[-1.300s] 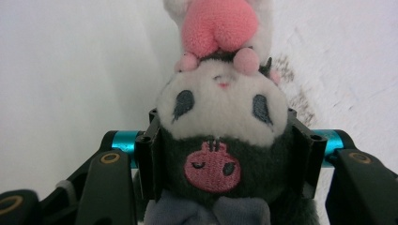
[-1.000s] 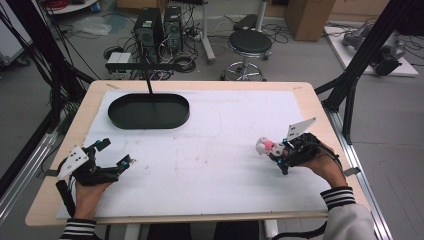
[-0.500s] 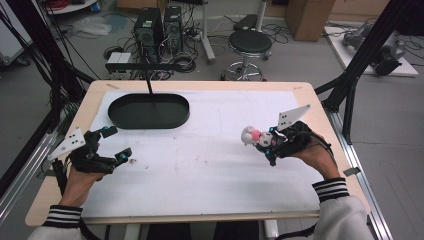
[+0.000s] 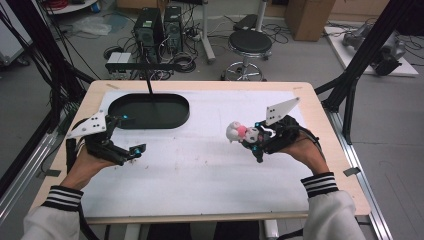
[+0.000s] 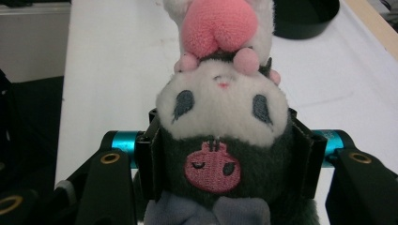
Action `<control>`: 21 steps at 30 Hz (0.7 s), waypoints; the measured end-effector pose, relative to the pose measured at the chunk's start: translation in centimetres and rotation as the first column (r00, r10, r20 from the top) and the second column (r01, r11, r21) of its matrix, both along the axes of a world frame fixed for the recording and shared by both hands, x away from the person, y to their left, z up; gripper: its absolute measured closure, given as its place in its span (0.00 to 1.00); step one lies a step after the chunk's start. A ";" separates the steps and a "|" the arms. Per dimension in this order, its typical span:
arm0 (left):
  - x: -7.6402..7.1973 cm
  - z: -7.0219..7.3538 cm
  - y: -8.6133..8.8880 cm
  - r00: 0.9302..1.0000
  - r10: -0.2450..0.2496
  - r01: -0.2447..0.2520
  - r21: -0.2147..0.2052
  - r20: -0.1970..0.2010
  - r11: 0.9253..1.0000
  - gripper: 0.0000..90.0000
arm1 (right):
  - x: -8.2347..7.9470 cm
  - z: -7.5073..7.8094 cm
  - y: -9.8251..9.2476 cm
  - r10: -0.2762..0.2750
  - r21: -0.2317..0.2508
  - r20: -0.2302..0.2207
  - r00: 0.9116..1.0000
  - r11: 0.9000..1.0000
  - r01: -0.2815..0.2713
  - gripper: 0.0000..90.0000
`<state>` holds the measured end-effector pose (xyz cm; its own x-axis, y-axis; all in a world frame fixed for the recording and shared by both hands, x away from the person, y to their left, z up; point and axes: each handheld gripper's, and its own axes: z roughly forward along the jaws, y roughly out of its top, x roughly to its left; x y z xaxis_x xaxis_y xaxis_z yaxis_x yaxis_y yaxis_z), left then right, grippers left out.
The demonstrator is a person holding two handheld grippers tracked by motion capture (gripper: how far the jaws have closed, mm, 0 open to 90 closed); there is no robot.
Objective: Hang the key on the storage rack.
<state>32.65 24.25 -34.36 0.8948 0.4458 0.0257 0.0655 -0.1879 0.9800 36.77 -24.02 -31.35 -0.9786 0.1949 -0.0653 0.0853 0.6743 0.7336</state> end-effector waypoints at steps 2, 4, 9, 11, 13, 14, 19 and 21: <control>0.2 0.3 -0.5 0.999 -0.031 0.031 0.010 0.010 0.999 0.02 | 0.0 0.2 0.7 0.018 0.003 0.002 1.000 1.000 -0.018 0.47; 0.3 0.6 -0.9 0.998 -0.062 0.062 0.028 0.021 0.998 0.02 | 0.1 0.4 1.4 0.037 -0.001 0.001 0.999 0.999 -0.037 0.47; 0.6 0.9 -1.8 0.995 -0.094 0.094 0.037 0.009 0.995 0.02 | 0.2 0.2 3.0 0.074 -0.001 -0.010 0.997 0.997 -0.074 0.47; 0.8 1.0 -2.2 0.994 -0.107 0.107 0.045 0.006 0.993 0.02 | 0.2 0.1 3.6 0.090 -0.001 -0.012 0.996 0.996 -0.090 0.47; 1.0 1.1 -2.6 0.991 -0.130 0.130 0.055 -0.007 0.990 0.02 | 0.3 0.0 4.3 0.105 0.003 -0.017 0.994 0.994 -0.105 0.47; 1.0 1.2 -2.9 0.991 -0.136 0.137 0.062 -0.010 0.989 0.02 | 0.3 -0.1 4.6 0.111 0.007 -0.020 0.994 0.994 -0.111 0.47; 1.4 1.6 -4.3 0.984 -0.175 0.176 0.094 -0.014 0.980 0.02 | 0.3 -0.1 6.0 0.142 0.013 -0.027 0.990 0.990 -0.141 0.47; 1.5 1.7 -4.8 0.981 -0.192 0.192 0.103 -0.013 0.976 0.02 | 0.3 -0.1 6.5 0.156 0.020 -0.030 0.987 0.988 -0.155 0.47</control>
<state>34.16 19.45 -32.61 0.9636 0.2606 0.0596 0.0213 -0.2970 0.9546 37.12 -17.49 -31.48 -0.9986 0.0412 -0.0319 0.0038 0.6684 0.7438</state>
